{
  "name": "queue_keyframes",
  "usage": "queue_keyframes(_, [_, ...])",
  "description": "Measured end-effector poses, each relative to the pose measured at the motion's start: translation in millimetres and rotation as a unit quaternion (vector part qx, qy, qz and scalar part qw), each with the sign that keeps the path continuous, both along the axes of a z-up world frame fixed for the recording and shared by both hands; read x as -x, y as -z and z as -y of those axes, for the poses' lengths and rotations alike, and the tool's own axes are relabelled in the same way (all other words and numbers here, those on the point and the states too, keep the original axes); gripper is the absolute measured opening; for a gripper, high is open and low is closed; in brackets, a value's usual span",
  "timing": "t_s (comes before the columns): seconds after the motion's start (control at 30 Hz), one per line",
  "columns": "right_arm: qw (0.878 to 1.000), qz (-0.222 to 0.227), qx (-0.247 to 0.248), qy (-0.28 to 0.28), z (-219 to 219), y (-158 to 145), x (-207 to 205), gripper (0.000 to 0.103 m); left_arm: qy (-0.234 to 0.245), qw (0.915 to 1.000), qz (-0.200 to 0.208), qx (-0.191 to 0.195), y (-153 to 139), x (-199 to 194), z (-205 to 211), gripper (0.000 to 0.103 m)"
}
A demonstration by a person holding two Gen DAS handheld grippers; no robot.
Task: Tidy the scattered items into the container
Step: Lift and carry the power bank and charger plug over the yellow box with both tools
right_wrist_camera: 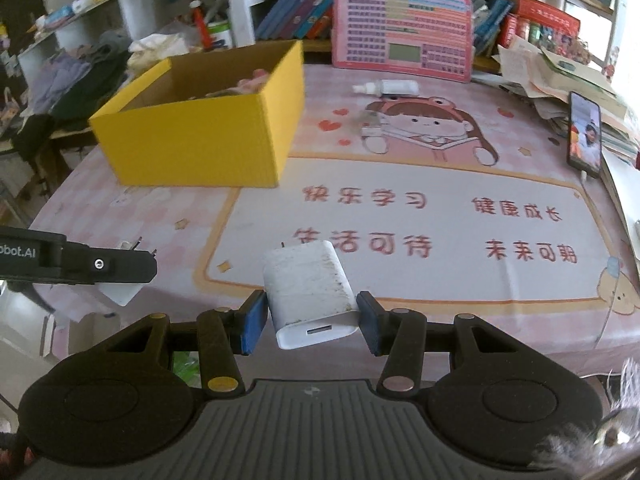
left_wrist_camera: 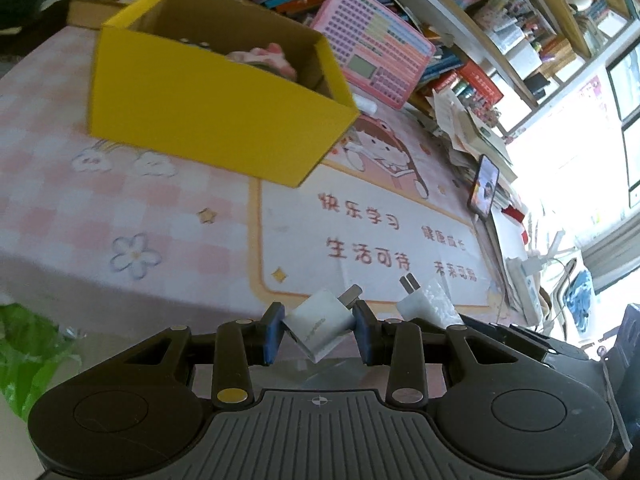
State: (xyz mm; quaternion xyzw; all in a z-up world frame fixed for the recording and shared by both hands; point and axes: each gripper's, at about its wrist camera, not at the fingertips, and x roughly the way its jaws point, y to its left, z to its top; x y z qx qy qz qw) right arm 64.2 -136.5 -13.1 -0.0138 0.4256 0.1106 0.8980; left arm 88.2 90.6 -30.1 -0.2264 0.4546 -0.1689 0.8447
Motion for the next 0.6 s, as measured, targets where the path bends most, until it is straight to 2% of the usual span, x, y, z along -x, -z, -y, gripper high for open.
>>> queue_keyframes(0.6, [0.996, -0.004, 0.007, -0.087, -63.6, 0.4, 4.5, 0.046, -0.061, 0.9981, 0.005, -0.003, 2.4, 26.2, -58.0, 0.035])
